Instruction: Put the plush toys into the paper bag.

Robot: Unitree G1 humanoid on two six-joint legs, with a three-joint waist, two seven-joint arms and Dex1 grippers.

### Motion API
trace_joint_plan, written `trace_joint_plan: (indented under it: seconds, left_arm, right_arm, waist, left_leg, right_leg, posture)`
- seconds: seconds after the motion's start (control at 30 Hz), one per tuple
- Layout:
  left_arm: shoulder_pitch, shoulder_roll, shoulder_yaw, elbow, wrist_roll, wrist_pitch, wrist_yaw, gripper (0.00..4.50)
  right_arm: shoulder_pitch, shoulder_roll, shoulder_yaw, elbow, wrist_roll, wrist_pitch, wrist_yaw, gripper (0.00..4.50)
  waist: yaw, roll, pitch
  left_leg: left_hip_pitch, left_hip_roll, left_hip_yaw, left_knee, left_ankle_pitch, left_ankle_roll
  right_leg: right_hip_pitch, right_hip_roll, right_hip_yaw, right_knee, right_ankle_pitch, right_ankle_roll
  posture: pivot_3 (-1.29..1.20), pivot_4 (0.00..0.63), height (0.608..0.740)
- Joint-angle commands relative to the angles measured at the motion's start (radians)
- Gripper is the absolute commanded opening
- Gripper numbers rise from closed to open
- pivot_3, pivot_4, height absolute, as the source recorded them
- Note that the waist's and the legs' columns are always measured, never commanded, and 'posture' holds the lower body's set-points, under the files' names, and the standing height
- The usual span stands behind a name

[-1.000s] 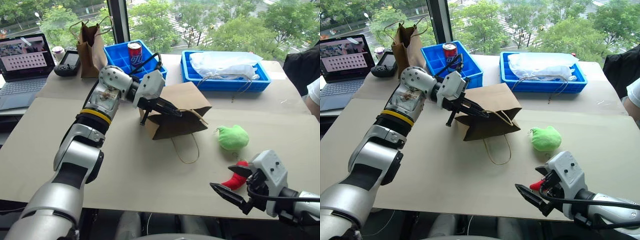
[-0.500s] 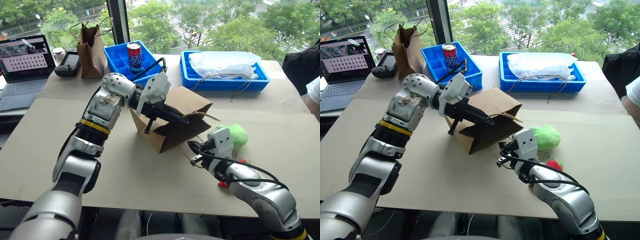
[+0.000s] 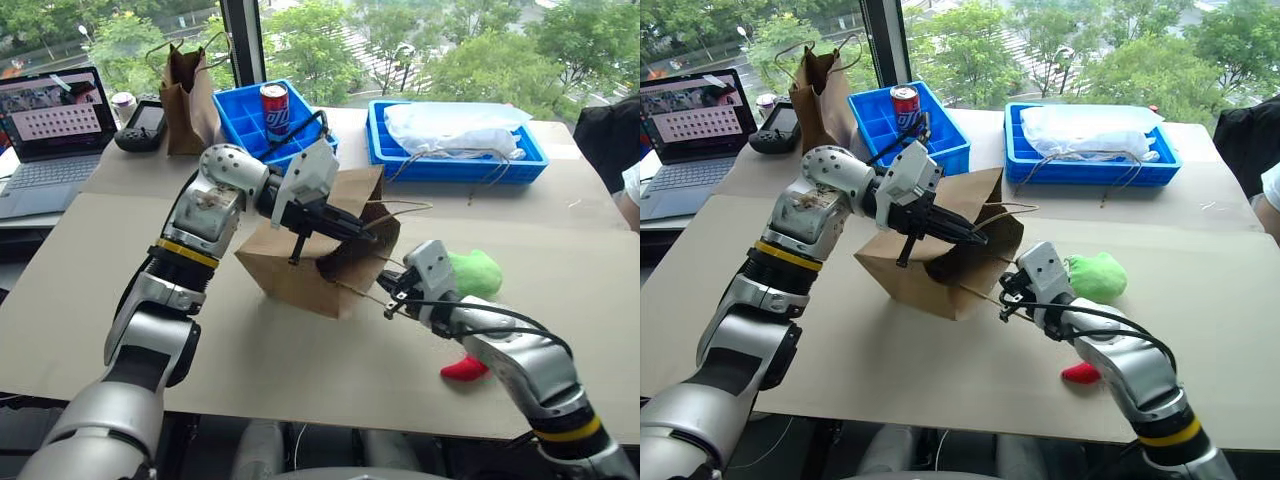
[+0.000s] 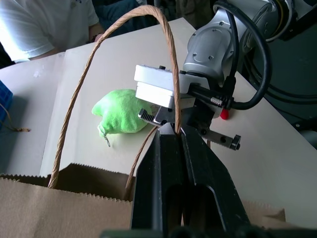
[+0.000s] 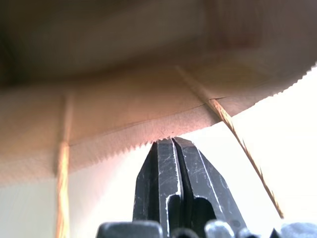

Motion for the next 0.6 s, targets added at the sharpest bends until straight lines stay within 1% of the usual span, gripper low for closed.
trace_joint_plan:
  seconds: [0.03, 0.1, 0.17, 0.23, 0.27, 0.33, 0.4, 0.47, 0.53, 0.6]
  left_arm:
    - [-0.006, -0.002, 0.023, -0.034, -0.001, -0.01, 0.016, 0.0]
    - [0.007, -0.004, 0.02, -0.05, -0.005, -0.006, 0.014, 0.0]
    - [0.018, -0.005, 0.017, -0.066, -0.006, -0.002, 0.015, 0.0]
    - [0.028, -0.008, 0.014, -0.082, -0.005, -0.002, 0.017, 0.0]
    - [0.031, -0.01, 0.013, -0.087, -0.006, 0.001, 0.018, 0.0]
    - [0.035, -0.02, 0.013, -0.094, -0.009, 0.006, 0.022, 0.0]
    - [0.038, -0.036, 0.011, -0.1, -0.011, 0.01, 0.035, 0.0]
    - [0.047, -0.053, 0.009, -0.12, -0.014, 0.028, 0.054, 0.0]
    - [0.06, -0.066, 0.003, -0.148, -0.015, 0.055, 0.077, 0.0]
    - [0.078, -0.082, -0.007, -0.17, -0.013, 0.082, 0.102, 0.0]
  right_arm:
    - [0.028, -0.006, -0.156, -0.153, 0.122, 0.062, 0.027, 0.05]
    - [0.023, 0.035, -0.185, -0.153, 0.152, 0.048, 0.02, 0.05]
    - [0.019, 0.045, -0.186, -0.151, 0.157, 0.057, 0.027, 0.05]
    - [0.022, -0.025, -0.137, -0.134, 0.109, 0.115, 0.045, 0.05]
    - [0.017, -0.08, -0.073, -0.113, 0.05, 0.138, 0.051, 0.05]
    - [-0.023, -0.071, 0.003, -0.043, -0.014, 0.18, 0.002, 0.05]
    - [-0.07, -0.005, 0.052, 0.025, -0.046, 0.166, -0.025, 0.05]
    - [-0.086, 0.122, -0.002, 0.067, -0.003, 0.146, -0.056, 0.05]
    - [-0.074, 0.227, -0.099, 0.104, 0.026, 0.147, -0.114, 0.05]
    - [-0.055, 0.18, -0.064, 0.113, -0.05, 0.178, -0.115, 0.05]
  waist:
    - [0.0, 0.0, 0.0]
    - [-0.003, 0.0, 0.0]
    - [-0.006, 0.0, 0.0]
    - [-0.006, 0.001, 0.0]
    - [-0.006, 0.001, 0.0]
    - [-0.007, 0.001, 0.0]
    - [-0.009, 0.001, 0.0]
    - [-0.011, 0.001, 0.0]
    - [-0.013, 0.002, 0.0]
    - [-0.01, 0.003, -0.001]
  left_leg:
    - [0.0, 0.0, 0.0, 0.0, 0.0, 0.0]
    - [0.001, 0.0, 0.0, 0.0, 0.0, 0.0]
    - [0.002, 0.0, -0.001, 0.0, 0.0, 0.0]
    - [0.003, 0.0, -0.001, 0.0, 0.001, -0.001]
    - [0.004, 0.0, -0.001, 0.0, 0.001, -0.001]
    - [0.004, 0.0, -0.001, 0.0, 0.001, -0.001]
    - [0.004, -0.001, -0.001, 0.001, 0.001, -0.001]
    - [0.004, -0.002, -0.001, 0.001, 0.001, -0.001]
    - [0.004, -0.001, -0.002, 0.0, 0.001, -0.001]
    - [0.002, -0.001, -0.003, 0.0, 0.001, -0.001]
  right_leg:
    - [0.0, 0.0, 0.0, -0.001, 0.0, 0.0]
    - [0.0, 0.001, 0.001, -0.003, 0.0, 0.0]
    - [0.0, 0.002, 0.001, -0.003, 0.0, 0.0]
    - [0.001, 0.002, 0.001, -0.001, 0.0, 0.0]
    - [0.001, 0.002, 0.001, -0.001, 0.0, -0.001]
    - [0.002, 0.002, 0.002, -0.001, 0.0, -0.001]
    - [0.002, 0.002, 0.002, -0.001, 0.0, -0.001]
    - [0.001, 0.002, 0.002, -0.001, 0.0, -0.001]
    - [0.001, 0.004, 0.002, -0.001, -0.001, -0.001]
    - [0.0, 0.004, 0.002, 0.0, -0.001, -0.001]
  posture:
    - [0.0, 0.15, 0.734]
    - [0.0, 0.15, 0.734]
    - [0.0, 0.15, 0.734]
    - [0.0, 0.15, 0.734]
    - [0.0, 0.15, 0.734]
    - [0.0, 0.15, 0.734]
    - [0.0, 0.15, 0.734]
    - [0.0, 0.15, 0.734]
    - [0.0, 0.15, 0.734]
    - [0.0, 0.15, 0.734]
